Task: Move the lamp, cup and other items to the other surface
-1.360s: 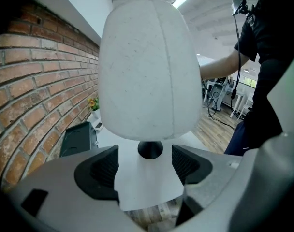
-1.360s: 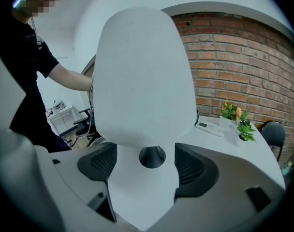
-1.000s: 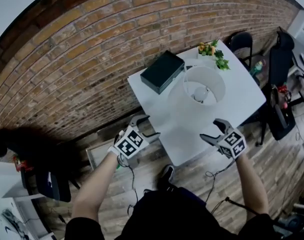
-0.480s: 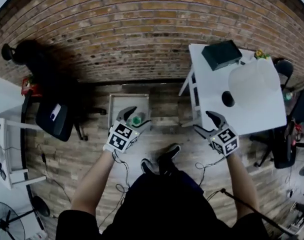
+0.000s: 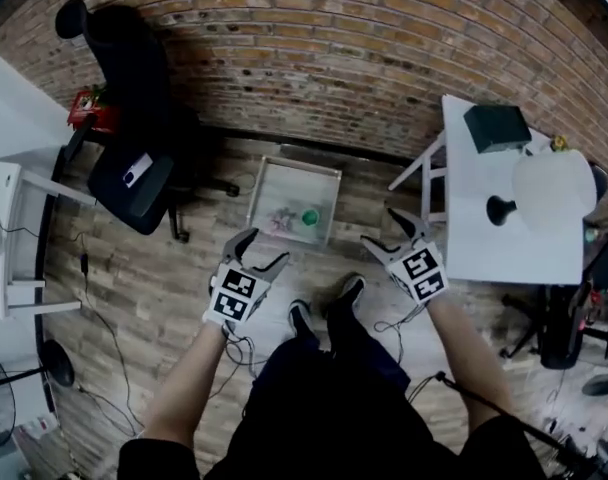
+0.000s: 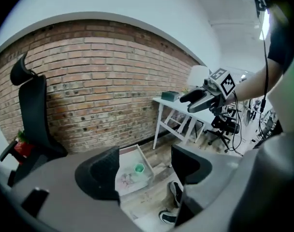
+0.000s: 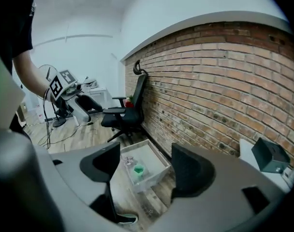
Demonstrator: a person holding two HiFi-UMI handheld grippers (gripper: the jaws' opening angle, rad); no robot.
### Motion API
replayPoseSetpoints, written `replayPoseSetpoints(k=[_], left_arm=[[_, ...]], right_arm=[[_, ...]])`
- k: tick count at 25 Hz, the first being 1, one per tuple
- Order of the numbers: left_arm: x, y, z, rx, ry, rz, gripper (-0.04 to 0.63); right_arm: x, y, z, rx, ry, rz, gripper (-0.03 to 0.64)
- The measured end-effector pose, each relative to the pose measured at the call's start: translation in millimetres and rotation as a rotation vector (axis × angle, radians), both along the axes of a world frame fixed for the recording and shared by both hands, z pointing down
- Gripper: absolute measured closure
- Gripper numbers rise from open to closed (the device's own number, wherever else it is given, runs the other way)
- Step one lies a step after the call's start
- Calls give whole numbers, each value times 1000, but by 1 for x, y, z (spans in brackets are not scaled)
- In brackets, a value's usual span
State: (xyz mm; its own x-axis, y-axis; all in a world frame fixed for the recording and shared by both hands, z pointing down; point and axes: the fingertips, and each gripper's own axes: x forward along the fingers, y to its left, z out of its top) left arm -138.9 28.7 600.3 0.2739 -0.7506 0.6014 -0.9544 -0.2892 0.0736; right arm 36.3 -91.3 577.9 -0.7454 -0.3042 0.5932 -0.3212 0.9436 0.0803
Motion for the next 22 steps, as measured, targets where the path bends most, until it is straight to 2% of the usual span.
replayPoseSetpoints(k=[7,11,16,22], left_arm=[[-26,29,45,-57,29,-97,264],[-37,21,65,-69,45,-152,264],[-48,6,94,-79,26,-194,264],[-63,2,138,-117,54,-276,264]], right_arm=[[-60,9,89,-89,41,-23,291],[-91,2,142,-127,52,-46,293],[-119,-9,207,-163,112,-85,285],[-141,-23,290,-221,182,-108,281]])
